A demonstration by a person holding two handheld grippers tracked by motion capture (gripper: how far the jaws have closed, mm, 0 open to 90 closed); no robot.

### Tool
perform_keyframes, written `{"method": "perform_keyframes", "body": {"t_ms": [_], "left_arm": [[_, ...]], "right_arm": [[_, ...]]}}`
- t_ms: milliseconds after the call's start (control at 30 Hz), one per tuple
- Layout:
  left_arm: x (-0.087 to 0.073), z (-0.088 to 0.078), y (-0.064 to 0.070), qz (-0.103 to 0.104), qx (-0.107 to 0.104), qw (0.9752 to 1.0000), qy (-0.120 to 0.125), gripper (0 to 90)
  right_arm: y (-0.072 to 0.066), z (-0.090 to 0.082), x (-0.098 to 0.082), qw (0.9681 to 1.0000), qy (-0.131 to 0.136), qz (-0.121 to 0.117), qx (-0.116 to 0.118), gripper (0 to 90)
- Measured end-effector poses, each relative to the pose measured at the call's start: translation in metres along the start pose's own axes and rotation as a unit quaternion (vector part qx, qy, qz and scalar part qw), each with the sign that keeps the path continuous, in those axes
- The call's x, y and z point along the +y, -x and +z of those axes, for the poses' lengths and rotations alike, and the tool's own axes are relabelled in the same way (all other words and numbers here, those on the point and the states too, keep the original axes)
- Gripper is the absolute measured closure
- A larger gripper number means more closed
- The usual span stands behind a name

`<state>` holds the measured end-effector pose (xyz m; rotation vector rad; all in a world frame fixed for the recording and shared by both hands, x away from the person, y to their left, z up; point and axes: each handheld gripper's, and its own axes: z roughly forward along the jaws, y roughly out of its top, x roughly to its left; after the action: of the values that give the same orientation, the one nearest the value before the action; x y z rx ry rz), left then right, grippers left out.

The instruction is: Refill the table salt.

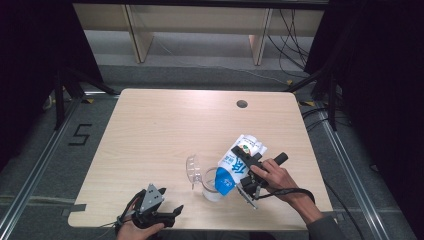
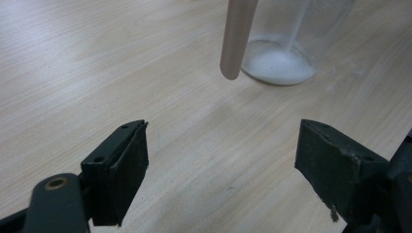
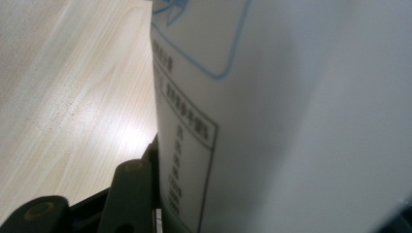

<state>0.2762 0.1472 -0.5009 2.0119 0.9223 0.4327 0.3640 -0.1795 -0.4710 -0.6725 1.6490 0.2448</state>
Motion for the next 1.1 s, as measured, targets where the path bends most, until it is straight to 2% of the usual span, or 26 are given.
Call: {"method": "perform_keyframes", "body": {"t_ms": [167, 200, 267, 333, 367, 400, 433, 467, 533, 567, 633, 667, 700, 767, 800, 833, 867, 900, 967, 1000, 1033, 1067, 1100], "left_arm": [[0.0004, -0.0004, -0.0012, 0.012, 0.002, 0.9999, -0.003, 19.0], [0.0000, 0.0007, 0.0010, -0.003, 0.000, 1.0000, 0.006, 19.0], [0.0002, -0.0005, 0.0000, 0.003, 0.002, 1.0000, -0.004, 19.1], [0.0005, -0.0007, -0.0006, 0.010, 0.001, 0.9999, -0.003, 19.1], [0.0003, 0.0007, 0.0009, 0.000, 0.001, 1.0000, 0.007, 19.0], [0.0001, 0.0011, 0.0008, 0.000, -0.002, 1.0000, 0.009, 19.0], [0.0005, -0.0004, -0.0010, 0.012, 0.001, 0.9999, -0.002, 19.0], [0.0001, -0.0003, 0.0000, 0.003, 0.004, 1.0000, -0.003, 19.0], [0.0003, -0.0005, -0.0003, 0.008, 0.002, 1.0000, -0.003, 19.0], [0.0002, -0.0006, -0.0004, 0.008, 0.002, 1.0000, -0.004, 19.0], [0.0001, -0.0004, 0.0000, 0.002, 0.003, 1.0000, -0.003, 19.0], [0.0001, -0.0006, -0.0006, 0.004, 0.000, 1.0000, -0.003, 19.0], [-0.0001, -0.0005, 0.0003, -0.001, 0.001, 1.0000, -0.002, 19.1], [0.0000, -0.0003, -0.0005, 0.003, 0.002, 1.0000, -0.003, 19.0], [0.0000, -0.0002, -0.0002, 0.001, 0.000, 1.0000, -0.001, 19.0], [-0.0001, -0.0002, 0.0001, -0.001, 0.000, 1.0000, -0.001, 19.0], [0.0001, -0.0006, -0.0007, 0.005, 0.003, 1.0000, -0.003, 19.0], [0.0001, -0.0008, -0.0006, 0.005, 0.003, 1.0000, -0.003, 19.1], [0.0003, -0.0007, -0.0011, 0.007, 0.004, 1.0000, -0.002, 19.0], [0.0005, -0.0007, -0.0017, 0.012, 0.003, 0.9999, -0.001, 19.0], [0.0004, -0.0007, -0.0013, 0.010, 0.003, 0.9999, -0.001, 19.0], [0.0003, -0.0006, -0.0011, 0.009, 0.003, 1.0000, -0.001, 19.0], [-0.0001, -0.0007, -0.0008, 0.005, 0.002, 1.0000, -0.002, 19.0]], "right_arm": [[0.0003, -0.0001, -0.0002, 1.0000, -0.001, -0.001, -0.001, 52.1], [0.0003, -0.0004, -0.0002, 1.0000, -0.002, -0.003, 0.000, 52.1], [0.0002, -0.0005, -0.0002, 1.0000, -0.002, -0.004, -0.001, 52.1], [0.0004, -0.0005, 0.0000, 1.0000, -0.003, -0.004, -0.001, 52.2], [0.0004, -0.0007, 0.0000, 1.0000, -0.003, -0.005, -0.001, 52.2], [-0.0014, -0.0010, -0.0001, 1.0000, -0.006, 0.006, -0.001, 52.4], [-0.0001, -0.0009, 0.0000, 1.0000, -0.005, -0.001, -0.002, 52.5], [0.0003, -0.0005, 0.0001, 1.0000, -0.003, -0.005, -0.002, 52.5], [-0.0002, -0.0006, 0.0005, 1.0000, -0.005, -0.002, -0.003, 52.5], [-0.0017, -0.0016, 0.0005, 0.9999, -0.010, 0.008, -0.003, 52.7], [-0.0026, -0.0016, 0.0002, 0.9998, -0.012, 0.015, -0.001, 52.9], [-0.0003, -0.0008, 0.0003, 1.0000, -0.005, -0.001, -0.003, 52.9], [0.0002, -0.0006, 0.0004, 1.0000, -0.004, -0.005, -0.004, 53.0], [-0.0001, -0.0008, 0.0003, 1.0000, -0.005, -0.004, -0.004, 53.0], [-0.0015, -0.0006, 0.0001, 1.0000, -0.007, 0.005, -0.002, 53.0], [-0.0015, -0.0007, 0.0002, 1.0000, -0.008, 0.005, -0.003, 53.0], [-0.0003, -0.0010, 0.0004, 1.0000, -0.007, -0.005, -0.005, 53.1], [-0.0010, -0.0017, 0.0004, 0.9999, -0.010, 0.000, -0.004, 53.1], [0.0007, -0.0007, 0.0002, 0.9999, -0.005, -0.010, -0.006, 53.3], [0.0003, -0.0008, 0.0001, 0.9999, -0.007, -0.008, -0.005, 53.4], [0.0006, -0.0010, 0.0000, 0.9999, -0.007, -0.011, -0.006, 53.4], [-0.0007, -0.0013, -0.0003, 1.0000, -0.009, -0.002, -0.004, 53.4], [0.0002, -0.0014, -0.0002, 0.9999, -0.008, -0.007, -0.006, 53.5]]}}
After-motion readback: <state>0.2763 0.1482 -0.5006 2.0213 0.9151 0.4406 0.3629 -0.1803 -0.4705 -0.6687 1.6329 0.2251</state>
